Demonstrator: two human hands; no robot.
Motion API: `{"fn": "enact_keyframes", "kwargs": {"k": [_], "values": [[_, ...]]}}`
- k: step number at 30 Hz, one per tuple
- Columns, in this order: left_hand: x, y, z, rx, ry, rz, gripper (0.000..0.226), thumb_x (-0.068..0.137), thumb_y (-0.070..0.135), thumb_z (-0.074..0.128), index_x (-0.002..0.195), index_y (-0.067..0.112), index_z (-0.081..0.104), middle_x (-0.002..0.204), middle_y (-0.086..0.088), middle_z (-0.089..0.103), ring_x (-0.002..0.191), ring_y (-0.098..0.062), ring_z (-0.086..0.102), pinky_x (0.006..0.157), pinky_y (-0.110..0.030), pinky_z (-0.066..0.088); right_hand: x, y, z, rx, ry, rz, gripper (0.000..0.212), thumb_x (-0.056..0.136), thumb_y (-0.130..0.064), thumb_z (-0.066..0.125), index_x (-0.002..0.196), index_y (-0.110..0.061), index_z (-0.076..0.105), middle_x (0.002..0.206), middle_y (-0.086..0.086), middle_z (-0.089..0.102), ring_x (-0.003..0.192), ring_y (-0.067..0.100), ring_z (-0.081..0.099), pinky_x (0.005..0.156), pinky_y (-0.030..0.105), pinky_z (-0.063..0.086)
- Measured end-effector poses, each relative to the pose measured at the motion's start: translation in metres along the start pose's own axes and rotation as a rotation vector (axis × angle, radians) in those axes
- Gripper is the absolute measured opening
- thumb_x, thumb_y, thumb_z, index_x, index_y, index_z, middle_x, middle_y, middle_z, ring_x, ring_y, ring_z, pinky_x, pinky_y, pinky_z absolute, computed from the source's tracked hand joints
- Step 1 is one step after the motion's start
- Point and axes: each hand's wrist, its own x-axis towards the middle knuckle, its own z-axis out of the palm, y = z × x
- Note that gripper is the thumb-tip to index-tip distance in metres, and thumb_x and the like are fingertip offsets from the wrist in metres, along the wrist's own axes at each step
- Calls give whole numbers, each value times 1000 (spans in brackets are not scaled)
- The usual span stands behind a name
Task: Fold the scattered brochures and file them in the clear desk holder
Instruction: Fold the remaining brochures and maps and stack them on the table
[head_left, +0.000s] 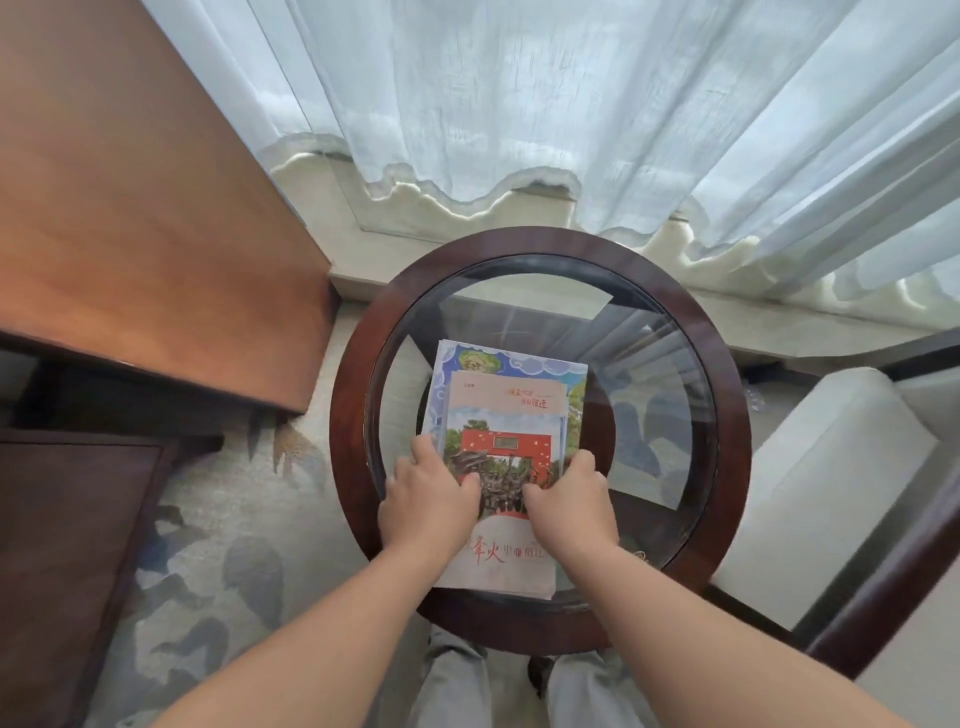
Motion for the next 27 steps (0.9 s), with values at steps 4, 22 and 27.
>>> {"fn": "enact_keyframes", "kwargs": {"k": [4,22,27], "values": [[6,1,2,-117,-80,-131,53,84,51,57,117,12,41,119,-11,52,107,-32,53,89,-45,49,3,-4,3,38,-32,84,43,86,-36,65,113,-15,39,115,11,56,96,31,61,83,46,54],[-32,93,50,-278,-251,56,29,85,42,52,100,18,48,94,-2,60,83,-22,59,73,-38,52,28,67,-76,284,24,227,42,92,-44,56,122,-17,49,119,8,56,93,26,63,84,48,56],[-15,95,50,397,70,398,59,86,70,43,108,15,51,103,-4,56,98,-24,52,84,-39,46,38,79,-76,126,88,232,41,90,-32,63,120,-14,41,118,11,55,97,30,60,80,45,55]]}}
